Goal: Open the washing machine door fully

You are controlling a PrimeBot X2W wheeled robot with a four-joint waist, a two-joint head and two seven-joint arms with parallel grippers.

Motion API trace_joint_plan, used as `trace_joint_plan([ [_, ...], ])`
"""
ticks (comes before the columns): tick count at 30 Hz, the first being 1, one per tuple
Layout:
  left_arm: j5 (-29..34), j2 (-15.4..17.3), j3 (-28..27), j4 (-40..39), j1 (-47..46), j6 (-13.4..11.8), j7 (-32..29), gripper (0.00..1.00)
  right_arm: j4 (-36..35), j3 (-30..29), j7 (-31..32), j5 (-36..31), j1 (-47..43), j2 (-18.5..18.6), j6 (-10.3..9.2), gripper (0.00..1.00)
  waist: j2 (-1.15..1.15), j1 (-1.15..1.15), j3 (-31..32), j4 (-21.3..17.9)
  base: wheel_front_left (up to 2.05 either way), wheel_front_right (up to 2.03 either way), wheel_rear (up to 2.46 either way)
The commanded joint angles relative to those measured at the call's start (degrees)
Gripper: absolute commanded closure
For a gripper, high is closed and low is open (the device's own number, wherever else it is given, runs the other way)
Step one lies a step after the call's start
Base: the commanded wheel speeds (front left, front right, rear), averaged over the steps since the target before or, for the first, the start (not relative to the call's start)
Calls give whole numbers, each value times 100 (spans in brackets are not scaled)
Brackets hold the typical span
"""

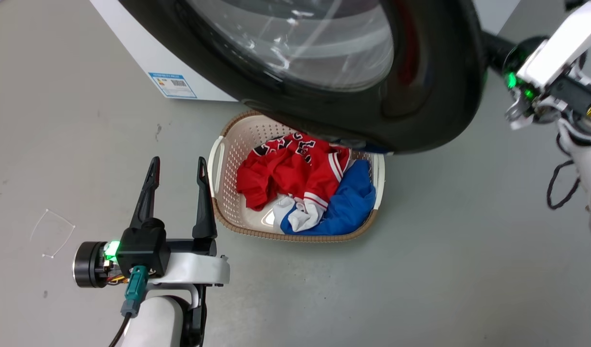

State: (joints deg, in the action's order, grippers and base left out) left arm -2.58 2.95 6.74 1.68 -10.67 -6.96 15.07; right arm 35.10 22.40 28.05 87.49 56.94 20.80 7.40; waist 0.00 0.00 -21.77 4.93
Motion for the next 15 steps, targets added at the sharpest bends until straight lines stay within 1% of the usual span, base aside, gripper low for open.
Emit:
trace_joint_plan([
  [1, 34, -9, -27, 4, 50, 14, 16, 0, -77, 66, 58, 28, -167, -58, 16, 100, 0, 0, 75, -33, 0, 0, 0],
  [8, 69, -9, -74, 28, 187, 44, 16, 0, -513, 168, 227, 212, -843, -78, 16, 100, 0, 0, 330, -72, 0, 0, 0],
  [15, 116, -9, -131, 55, 360, 87, 16, 0, -1055, 250, 282, 376, -1599, -210, 16, 100, 0, 0, 598, -122, 0, 0, 0],
])
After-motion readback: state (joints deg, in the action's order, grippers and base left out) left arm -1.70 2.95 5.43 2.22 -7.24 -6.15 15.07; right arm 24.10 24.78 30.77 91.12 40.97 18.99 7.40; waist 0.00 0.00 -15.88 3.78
